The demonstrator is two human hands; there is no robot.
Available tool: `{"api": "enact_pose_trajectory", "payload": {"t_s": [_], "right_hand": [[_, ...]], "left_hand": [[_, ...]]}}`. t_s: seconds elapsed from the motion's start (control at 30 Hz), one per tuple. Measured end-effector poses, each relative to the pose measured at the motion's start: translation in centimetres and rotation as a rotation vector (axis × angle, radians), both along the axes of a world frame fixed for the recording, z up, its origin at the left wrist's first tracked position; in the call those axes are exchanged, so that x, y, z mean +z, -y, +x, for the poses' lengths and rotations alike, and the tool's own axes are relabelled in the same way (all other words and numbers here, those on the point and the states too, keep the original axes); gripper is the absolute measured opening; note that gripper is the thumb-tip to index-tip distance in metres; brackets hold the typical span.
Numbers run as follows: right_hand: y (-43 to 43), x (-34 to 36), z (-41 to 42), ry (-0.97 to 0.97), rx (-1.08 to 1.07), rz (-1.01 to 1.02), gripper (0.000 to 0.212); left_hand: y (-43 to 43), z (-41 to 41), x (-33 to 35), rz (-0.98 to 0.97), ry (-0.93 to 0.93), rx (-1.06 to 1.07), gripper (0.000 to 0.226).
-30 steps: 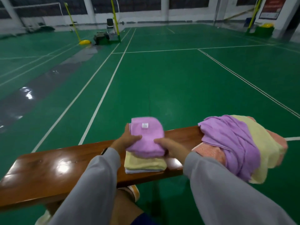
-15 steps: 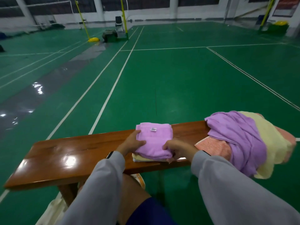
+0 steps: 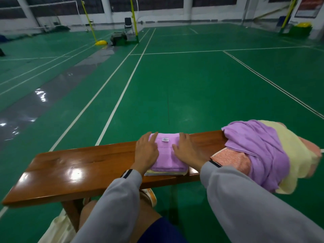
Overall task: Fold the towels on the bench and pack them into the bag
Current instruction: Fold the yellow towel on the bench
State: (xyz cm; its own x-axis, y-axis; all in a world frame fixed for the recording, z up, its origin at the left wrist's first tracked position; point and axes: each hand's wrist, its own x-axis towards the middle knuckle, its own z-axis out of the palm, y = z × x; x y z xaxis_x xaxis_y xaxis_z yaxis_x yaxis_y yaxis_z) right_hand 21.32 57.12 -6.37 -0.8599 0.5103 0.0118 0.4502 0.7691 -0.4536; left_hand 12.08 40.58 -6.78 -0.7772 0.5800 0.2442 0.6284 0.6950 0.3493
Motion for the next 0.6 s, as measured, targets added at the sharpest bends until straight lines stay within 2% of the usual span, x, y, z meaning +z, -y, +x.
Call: {"api": "enact_pose_trajectory", "payload": {"t_s": [0.03,0.1,0.13,0.23,0.37,0.4,0.47,0.5,0.53,0.6], "right_hand": [[0.3,-1.0,-0.7,-0.002,0.021,-0.009,0.065],[1.4,-2.5,-1.0,0.091,0.030,-0.037,0.070],[1.4,-4.1,-1.3,0.128,0.042,-0.025,0.070],[1.6,-6.4,-1.2,0.076,0.056,-0.062,0.069],[1.9,-5.1,-1.4,0.007,-0.006,-0.184,0.069],[2.1,-4.5,-1.3,-0.059,-0.080,-0.242,0.075],[2.3,-3.7,-1.2,-0.121,-0.288,-0.381,0.093],[2.3,-3.2,-1.2,-0.062,-0.356,-0.443,0.095],[2.1,-3.5,-1.4,-0.031,-0.375,-0.526,0.087],[1.1,-2.9,-1.9,-0.072,-0.346,-0.883,0.053]], "left_hand": [[-0.5,0.2,-0.6,-0.046,-0.036,-0.082,0.048],[-1.3,0.7,-2.6,-0.188,0.026,-0.157,0.054],[-1.5,0.9,-3.9,-0.240,0.055,-0.151,0.056],[-1.8,1.1,-5.9,-0.251,0.071,-0.092,0.057],[-2.0,-0.5,-5.9,-0.132,0.201,-0.045,0.060],[-1.9,-0.6,-5.6,-0.062,0.257,-0.001,0.068],[-1.3,-0.4,-4.7,0.120,0.412,0.191,0.096],[-1.2,-0.4,-4.5,0.170,0.484,0.286,0.111],[-1.0,-0.6,-4.3,0.179,0.552,0.333,0.120],[-0.3,-1.5,-3.9,0.256,0.761,0.349,0.125]]}}
